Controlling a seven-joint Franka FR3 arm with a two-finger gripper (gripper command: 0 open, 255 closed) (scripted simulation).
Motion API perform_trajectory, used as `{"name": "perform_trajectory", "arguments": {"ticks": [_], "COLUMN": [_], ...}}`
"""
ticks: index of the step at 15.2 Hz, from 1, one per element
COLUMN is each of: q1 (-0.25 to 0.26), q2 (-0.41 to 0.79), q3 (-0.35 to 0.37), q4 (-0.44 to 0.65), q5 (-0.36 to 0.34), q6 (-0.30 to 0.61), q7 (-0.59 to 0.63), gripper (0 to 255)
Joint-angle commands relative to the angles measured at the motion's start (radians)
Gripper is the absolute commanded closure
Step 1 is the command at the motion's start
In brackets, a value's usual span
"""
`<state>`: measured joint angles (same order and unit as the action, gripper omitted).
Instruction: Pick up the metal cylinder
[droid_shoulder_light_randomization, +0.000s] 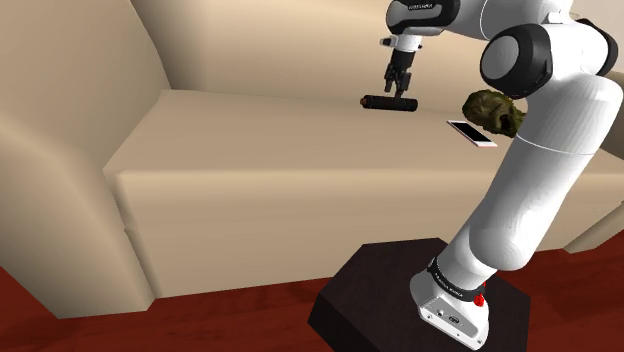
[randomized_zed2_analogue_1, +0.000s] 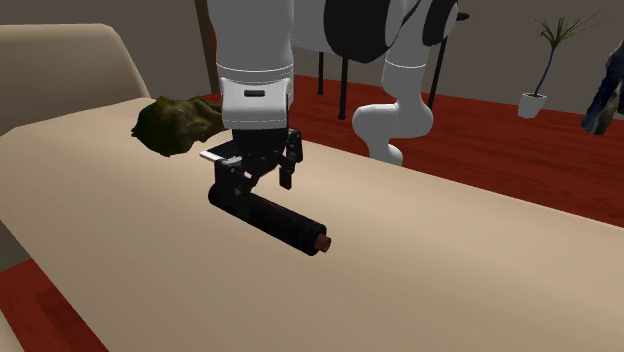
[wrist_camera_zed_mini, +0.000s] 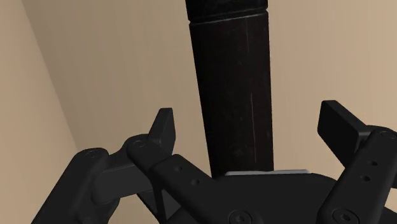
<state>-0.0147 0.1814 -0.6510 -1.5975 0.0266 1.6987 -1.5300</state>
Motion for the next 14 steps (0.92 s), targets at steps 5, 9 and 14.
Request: {"name": "perform_trajectory", "arguments": {"ticks": [5, 9, 14], "q1": [0.001, 0.002, 0.001], "q2": [0.006, 0.005, 0.007], "q3": [0.002, 0.003, 0.003], "q4": [-0.068, -0.067, -0.067], "q5": [0.004, 0.003, 0.004], "q6": [0.072, 0.072, 0.072], "q7": [-0.002, -0.001, -0.002], "gripper": [0, 255, 255]}}
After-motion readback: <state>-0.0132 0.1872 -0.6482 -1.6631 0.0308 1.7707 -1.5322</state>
